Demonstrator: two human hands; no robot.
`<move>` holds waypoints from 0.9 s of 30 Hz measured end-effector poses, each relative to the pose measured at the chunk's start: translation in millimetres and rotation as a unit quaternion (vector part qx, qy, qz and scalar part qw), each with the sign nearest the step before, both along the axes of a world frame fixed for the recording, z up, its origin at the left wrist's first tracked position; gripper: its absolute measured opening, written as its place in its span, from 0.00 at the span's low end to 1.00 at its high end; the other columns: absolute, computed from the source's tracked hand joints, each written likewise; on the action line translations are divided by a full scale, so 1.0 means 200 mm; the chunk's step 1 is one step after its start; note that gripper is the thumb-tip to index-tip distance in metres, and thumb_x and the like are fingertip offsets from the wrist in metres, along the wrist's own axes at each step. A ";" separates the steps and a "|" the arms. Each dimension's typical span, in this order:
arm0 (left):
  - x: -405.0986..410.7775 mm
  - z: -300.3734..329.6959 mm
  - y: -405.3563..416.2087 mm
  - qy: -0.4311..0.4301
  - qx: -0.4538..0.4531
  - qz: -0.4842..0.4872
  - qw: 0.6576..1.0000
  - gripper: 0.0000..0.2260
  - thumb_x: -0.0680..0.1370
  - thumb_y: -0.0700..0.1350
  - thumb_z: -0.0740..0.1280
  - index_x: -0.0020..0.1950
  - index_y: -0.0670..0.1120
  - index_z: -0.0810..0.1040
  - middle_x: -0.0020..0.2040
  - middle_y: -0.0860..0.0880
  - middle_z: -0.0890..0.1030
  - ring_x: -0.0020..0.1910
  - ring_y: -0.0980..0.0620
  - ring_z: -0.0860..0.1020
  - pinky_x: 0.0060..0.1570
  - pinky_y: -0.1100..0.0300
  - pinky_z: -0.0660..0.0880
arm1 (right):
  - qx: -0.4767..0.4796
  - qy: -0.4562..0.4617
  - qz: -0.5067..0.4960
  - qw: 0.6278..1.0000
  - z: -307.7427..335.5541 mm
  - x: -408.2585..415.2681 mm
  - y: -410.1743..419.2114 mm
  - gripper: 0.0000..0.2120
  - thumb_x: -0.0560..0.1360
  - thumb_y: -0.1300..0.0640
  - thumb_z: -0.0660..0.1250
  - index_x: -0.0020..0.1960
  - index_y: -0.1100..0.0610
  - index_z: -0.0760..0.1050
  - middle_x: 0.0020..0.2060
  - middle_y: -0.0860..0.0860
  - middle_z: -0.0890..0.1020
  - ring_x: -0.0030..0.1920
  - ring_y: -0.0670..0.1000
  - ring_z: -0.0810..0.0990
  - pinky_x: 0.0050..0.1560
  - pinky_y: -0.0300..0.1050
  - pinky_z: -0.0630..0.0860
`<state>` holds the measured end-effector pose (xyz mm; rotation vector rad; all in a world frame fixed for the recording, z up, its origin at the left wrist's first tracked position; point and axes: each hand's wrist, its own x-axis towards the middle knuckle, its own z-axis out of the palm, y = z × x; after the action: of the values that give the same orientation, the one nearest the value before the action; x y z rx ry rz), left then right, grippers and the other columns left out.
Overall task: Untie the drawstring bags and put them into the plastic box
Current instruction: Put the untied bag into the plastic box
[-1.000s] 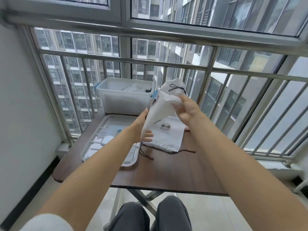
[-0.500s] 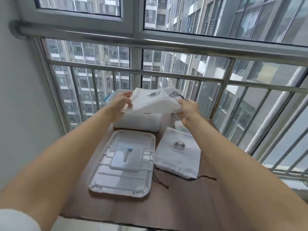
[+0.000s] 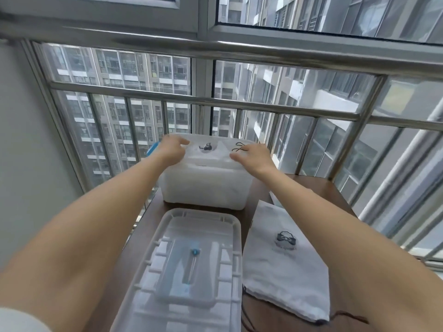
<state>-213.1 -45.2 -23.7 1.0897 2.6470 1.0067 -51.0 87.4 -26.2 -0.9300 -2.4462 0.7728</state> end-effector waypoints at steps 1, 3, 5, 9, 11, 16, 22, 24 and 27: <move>-0.01 -0.01 0.02 0.020 -0.024 -0.001 1.000 0.24 0.77 0.30 0.52 0.68 0.46 0.72 0.74 0.42 0.63 0.64 0.44 0.71 0.57 0.57 0.72 | 0.037 -0.050 0.002 0.998 -0.02 -0.03 0.02 0.14 0.73 0.47 0.65 0.48 0.58 0.77 0.58 0.57 0.74 0.60 0.55 0.71 0.51 0.40 0.69; -0.04 -0.03 0.05 0.052 -0.085 -0.003 0.995 0.26 0.77 0.31 0.52 0.69 0.51 0.72 0.74 0.42 0.59 0.54 0.47 0.75 0.46 0.61 0.74 | 0.117 -0.143 -0.012 0.983 -0.02 -0.07 0.04 0.22 0.74 0.45 0.64 0.58 0.61 0.75 0.69 0.59 0.65 0.69 0.58 0.63 0.65 0.49 0.65; -0.06 -0.05 0.09 0.092 -0.155 -0.009 0.984 0.25 0.77 0.33 0.52 0.69 0.54 0.71 0.74 0.43 0.60 0.57 0.45 0.75 0.52 0.57 0.74 | 0.186 -0.211 -0.023 0.959 -0.01 -0.10 0.03 0.24 0.74 0.42 0.63 0.61 0.59 0.75 0.73 0.58 0.59 0.72 0.59 0.57 0.69 0.53 0.61; -0.05 -0.04 0.15 0.080 -0.230 -0.031 0.969 0.21 0.79 0.34 0.54 0.71 0.46 0.69 0.70 0.45 0.70 0.65 0.44 0.72 0.61 0.55 0.69 | 0.213 -0.291 0.024 0.932 0.00 -0.17 0.04 0.17 0.75 0.44 0.62 0.50 0.58 0.76 0.48 0.55 0.77 0.54 0.56 0.75 0.51 0.46 0.69; -0.05 -0.03 0.17 0.063 -0.223 -0.025 0.973 0.21 0.78 0.34 0.56 0.70 0.46 0.69 0.70 0.45 0.70 0.66 0.45 0.71 0.62 0.57 0.69 | 0.186 -0.319 0.039 0.929 0.01 -0.19 0.05 0.14 0.76 0.47 0.61 0.51 0.58 0.73 0.41 0.52 0.73 0.47 0.54 0.72 0.46 0.45 0.65; 0.00 -0.05 0.24 0.053 -0.162 -0.042 0.985 0.18 0.79 0.42 0.61 0.69 0.47 0.71 0.69 0.47 0.71 0.68 0.45 0.68 0.67 0.52 0.66 | 0.145 -0.292 0.044 0.944 0.01 -0.17 0.05 0.14 0.77 0.50 0.60 0.37 0.58 0.67 0.35 0.50 0.70 0.35 0.50 0.68 0.36 0.42 0.63; 0.26 0.01 0.20 0.074 0.009 -0.062 0.995 0.16 0.78 0.41 0.60 0.65 0.48 0.74 0.65 0.46 0.75 0.64 0.45 0.73 0.64 0.49 0.69 | 0.065 -0.004 0.023 0.998 0.01 0.17 -0.05 0.19 0.79 0.51 0.60 0.66 0.58 0.71 0.66 0.54 0.72 0.67 0.54 0.69 0.66 0.46 0.63; 0.41 0.01 0.16 0.103 0.063 -0.072 0.990 0.15 0.77 0.40 0.60 0.63 0.47 0.75 0.63 0.45 0.76 0.61 0.45 0.74 0.61 0.49 0.71 | 0.049 0.057 -0.005 0.997 -0.02 0.34 -0.10 0.18 0.79 0.53 0.60 0.66 0.58 0.71 0.65 0.54 0.74 0.66 0.52 0.70 0.64 0.43 0.63; 0.63 -0.03 0.07 0.142 0.084 -0.093 0.982 0.13 0.77 0.41 0.61 0.60 0.47 0.76 0.58 0.46 0.77 0.57 0.45 0.75 0.58 0.49 0.71 | 0.022 0.106 -0.039 0.993 -0.11 0.56 -0.18 0.17 0.78 0.54 0.61 0.65 0.58 0.72 0.62 0.54 0.76 0.63 0.51 0.73 0.61 0.41 0.65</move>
<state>-86.3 -31.9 -29.4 1.5938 2.6378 1.1275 61.7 51.7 -49.1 -0.8732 -2.2214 0.7470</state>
